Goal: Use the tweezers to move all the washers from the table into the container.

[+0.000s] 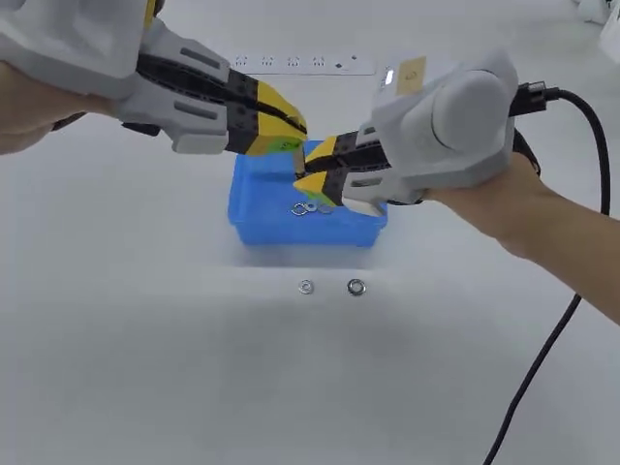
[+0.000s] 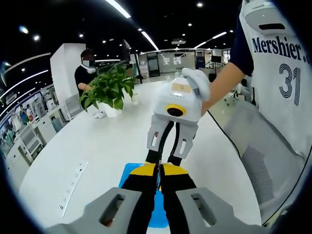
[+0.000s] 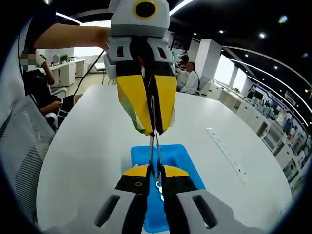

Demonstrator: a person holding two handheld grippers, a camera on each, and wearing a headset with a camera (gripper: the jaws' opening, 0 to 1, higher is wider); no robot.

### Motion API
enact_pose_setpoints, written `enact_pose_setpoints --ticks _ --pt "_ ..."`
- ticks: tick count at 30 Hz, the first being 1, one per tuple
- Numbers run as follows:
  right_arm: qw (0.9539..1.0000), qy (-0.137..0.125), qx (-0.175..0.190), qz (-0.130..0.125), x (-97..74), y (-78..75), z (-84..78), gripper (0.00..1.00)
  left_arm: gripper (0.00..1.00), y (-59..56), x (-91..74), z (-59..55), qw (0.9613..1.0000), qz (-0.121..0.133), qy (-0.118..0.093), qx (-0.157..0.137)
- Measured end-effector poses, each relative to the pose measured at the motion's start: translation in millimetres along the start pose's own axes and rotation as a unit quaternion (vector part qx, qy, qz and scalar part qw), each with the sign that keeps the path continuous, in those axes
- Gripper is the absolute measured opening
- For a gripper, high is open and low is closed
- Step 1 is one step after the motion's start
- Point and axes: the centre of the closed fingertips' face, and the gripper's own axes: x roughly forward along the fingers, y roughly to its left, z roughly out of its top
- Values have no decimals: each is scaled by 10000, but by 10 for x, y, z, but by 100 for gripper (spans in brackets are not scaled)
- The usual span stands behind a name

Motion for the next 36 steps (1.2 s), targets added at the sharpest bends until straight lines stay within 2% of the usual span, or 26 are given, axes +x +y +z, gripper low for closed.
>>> enact_pose_setpoints --ticks 4,11,22,24,30,36 --pt "9999 72 104 35 100 -61 -112 10 6 95 61 -133 9999 52 82 -64" --pt "9993 211 235 198 283 -54 -300 10 6 157 154 -390 9993 20 228 -286" --pt "9981 339 387 328 444 -41 -504 10 6 207 222 -618 9980 10 253 -579" --pt "9980 351 419 316 442 -48 -514 10 7 190 220 -582 9979 14 251 -593" --pt "9976 352 545 242 420 -84 -518 11 6 215 228 -590 9982 102 269 -524" --pt "9980 283 508 231 343 -55 -435 11 6 144 193 -486 9990 89 277 -342"
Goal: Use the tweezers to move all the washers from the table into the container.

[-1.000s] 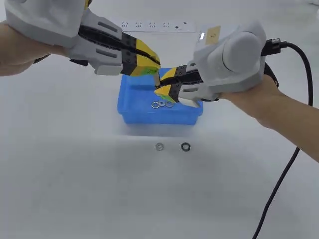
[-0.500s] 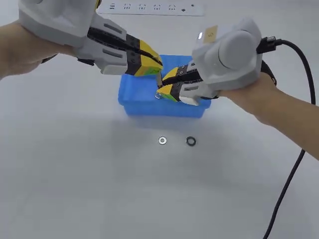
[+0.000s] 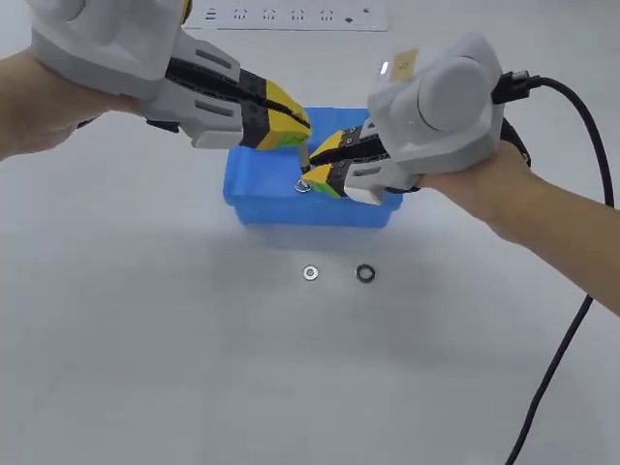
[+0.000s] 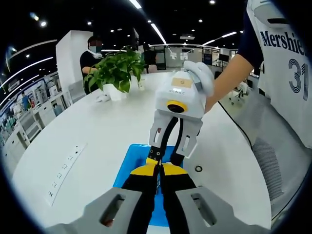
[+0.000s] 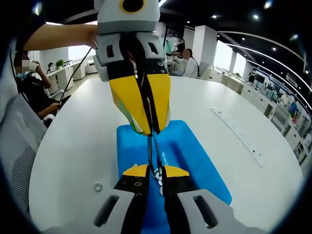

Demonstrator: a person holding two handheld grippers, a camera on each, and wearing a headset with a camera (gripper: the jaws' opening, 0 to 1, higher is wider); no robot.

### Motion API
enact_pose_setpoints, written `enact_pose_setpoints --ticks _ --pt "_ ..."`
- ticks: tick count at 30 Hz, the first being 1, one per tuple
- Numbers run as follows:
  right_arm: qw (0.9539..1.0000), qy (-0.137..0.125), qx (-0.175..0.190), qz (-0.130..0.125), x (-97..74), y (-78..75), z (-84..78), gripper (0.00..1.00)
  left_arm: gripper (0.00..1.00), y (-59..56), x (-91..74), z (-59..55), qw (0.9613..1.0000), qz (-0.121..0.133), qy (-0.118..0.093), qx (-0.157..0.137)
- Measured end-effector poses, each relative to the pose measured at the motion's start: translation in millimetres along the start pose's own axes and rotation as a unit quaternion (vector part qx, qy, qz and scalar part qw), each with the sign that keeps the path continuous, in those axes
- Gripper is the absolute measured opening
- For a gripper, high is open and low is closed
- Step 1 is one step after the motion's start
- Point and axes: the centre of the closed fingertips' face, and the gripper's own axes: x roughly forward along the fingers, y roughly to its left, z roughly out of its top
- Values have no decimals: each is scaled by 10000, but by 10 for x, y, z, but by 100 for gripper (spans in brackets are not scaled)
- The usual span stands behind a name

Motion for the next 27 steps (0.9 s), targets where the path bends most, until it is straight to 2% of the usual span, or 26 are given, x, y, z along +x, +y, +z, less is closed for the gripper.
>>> enact_pose_setpoints --ticks 6,10,13,18,21,23,27 --pt "9998 -138 -111 -14 -95 54 127 12 6 -77 -70 132 9998 -19 -99 148" --pt "9987 -495 5 74 -196 114 303 12 6 -138 -155 284 9994 -17 -271 205" --pt "9981 -600 35 108 -268 154 372 12 6 -193 -218 366 9991 -27 -344 236" --pt "9960 -858 60 240 -389 287 521 12 6 -343 -321 534 9982 -83 -525 261" --pt "9947 -990 -144 248 -472 375 622 12 6 -420 -385 613 9977 -87 -615 281" --pt "9927 -1142 -34 379 -546 478 722 12 6 -489 -447 692 9968 -108 -750 264" --pt "9918 -1213 -106 376 -623 556 804 11 6 -610 -524 801 9959 -108 -835 319"
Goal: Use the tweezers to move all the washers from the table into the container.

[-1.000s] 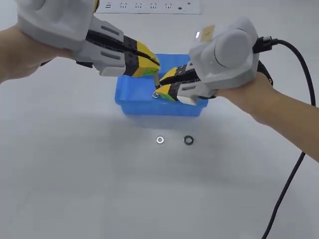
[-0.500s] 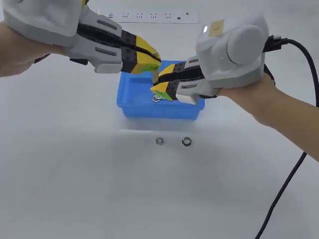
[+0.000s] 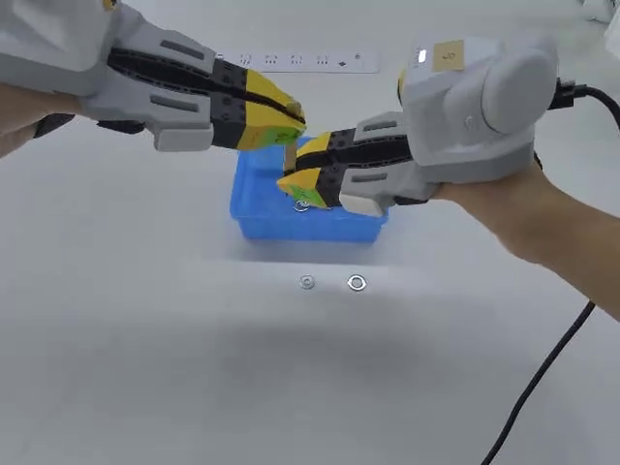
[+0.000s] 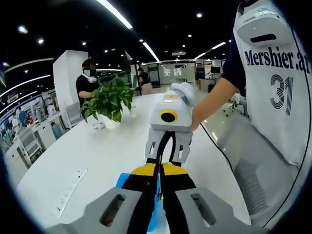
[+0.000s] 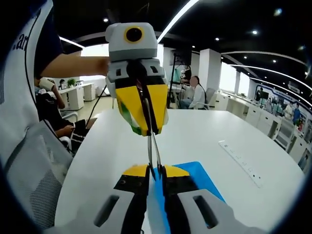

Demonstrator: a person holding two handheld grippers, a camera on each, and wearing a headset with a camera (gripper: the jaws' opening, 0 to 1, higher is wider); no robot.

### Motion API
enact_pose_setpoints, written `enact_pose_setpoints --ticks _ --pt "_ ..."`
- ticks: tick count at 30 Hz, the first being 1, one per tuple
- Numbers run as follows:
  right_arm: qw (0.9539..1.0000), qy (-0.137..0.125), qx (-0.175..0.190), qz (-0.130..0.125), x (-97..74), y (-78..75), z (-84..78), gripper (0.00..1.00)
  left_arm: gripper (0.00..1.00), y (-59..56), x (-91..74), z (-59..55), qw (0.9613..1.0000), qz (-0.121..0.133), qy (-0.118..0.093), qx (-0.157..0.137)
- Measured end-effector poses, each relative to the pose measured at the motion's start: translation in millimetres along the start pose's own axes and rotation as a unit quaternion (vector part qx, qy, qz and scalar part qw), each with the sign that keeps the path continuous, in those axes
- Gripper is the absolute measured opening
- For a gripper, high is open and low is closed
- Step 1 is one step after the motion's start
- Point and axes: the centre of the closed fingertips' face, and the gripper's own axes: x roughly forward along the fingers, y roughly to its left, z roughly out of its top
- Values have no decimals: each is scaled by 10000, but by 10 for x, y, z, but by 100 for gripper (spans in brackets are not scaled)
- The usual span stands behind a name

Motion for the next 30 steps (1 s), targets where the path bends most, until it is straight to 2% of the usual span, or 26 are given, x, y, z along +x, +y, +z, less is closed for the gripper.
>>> enact_pose_setpoints --ticks 5,11,19,23,30 --pt "9998 96 -155 36 -36 127 -1 10 6 -125 -30 15 10000 -4 20 -49" --pt "9999 132 -61 82 -105 266 -80 10 6 -330 -9 -21 9999 -51 134 -7" --pt "9995 202 125 192 -110 499 -251 10 6 -519 55 -156 9995 -209 226 -83" --pt "9994 200 203 189 -111 545 -302 11 6 -561 79 -200 9994 -226 180 -177" --pt "9990 236 350 121 -122 541 -381 12 6 -548 110 -254 9994 -189 125 -280"
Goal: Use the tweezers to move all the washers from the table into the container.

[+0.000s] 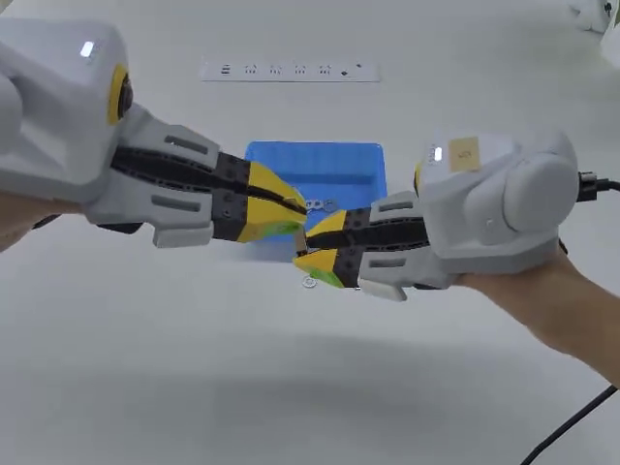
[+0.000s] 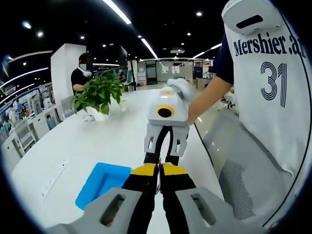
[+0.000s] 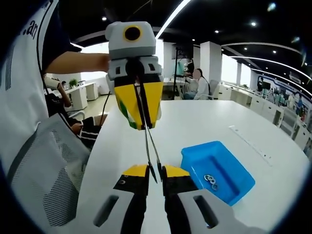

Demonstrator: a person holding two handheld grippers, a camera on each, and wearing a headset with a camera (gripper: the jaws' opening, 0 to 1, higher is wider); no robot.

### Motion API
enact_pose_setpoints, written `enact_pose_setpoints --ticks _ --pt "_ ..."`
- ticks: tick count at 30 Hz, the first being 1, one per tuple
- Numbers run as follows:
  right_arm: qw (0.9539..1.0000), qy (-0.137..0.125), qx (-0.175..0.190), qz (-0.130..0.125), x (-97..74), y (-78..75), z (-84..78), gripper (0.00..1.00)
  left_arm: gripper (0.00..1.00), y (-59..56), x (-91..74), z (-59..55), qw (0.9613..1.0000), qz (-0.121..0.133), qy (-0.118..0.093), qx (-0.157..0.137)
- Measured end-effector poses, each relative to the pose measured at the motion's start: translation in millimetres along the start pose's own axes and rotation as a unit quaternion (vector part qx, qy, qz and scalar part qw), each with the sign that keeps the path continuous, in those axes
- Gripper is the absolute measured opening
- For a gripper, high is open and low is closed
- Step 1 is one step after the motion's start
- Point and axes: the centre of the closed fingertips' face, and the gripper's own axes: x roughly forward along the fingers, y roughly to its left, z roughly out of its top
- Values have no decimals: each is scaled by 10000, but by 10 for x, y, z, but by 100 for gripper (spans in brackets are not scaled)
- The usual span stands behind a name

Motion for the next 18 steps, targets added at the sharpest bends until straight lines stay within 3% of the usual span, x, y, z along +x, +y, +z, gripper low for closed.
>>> enact_pose_setpoints --ticks 10,18 --pt "9997 75 232 -17 12 33 -130 13 6 -17 89 -78 9999 -49 -51 -121" --pt "9994 30 334 10 54 12 -112 15 6 5 82 -111 9998 -31 -82 -204"
